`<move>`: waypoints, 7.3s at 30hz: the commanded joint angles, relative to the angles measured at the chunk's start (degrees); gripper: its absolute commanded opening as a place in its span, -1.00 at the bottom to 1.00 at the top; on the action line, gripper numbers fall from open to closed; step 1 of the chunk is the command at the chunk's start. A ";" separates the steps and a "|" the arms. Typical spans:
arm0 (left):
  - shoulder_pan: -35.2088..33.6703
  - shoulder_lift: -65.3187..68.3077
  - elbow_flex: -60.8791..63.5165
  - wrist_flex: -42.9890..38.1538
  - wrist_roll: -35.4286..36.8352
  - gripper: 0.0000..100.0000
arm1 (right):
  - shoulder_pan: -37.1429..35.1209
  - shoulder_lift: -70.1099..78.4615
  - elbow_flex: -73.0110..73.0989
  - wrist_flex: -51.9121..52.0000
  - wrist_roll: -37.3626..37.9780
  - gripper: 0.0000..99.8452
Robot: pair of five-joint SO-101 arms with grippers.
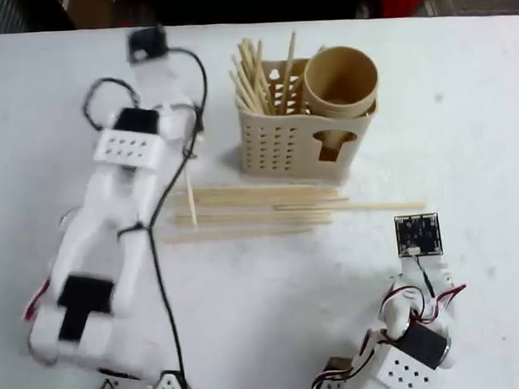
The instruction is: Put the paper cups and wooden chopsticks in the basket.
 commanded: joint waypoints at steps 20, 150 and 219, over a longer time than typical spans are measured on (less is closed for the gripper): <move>26.68 -66.68 35.52 -32.44 -31.82 -0.96 | 0.22 0.31 0.53 -0.75 -0.09 -0.95; 2.51 -109.05 23.21 -30.24 -37.36 -0.69 | 0.22 0.31 0.53 -0.75 -0.09 -0.95; -11.30 -97.63 75.16 7.21 -50.29 -0.69 | 0.22 0.31 0.53 -0.75 -0.09 -0.95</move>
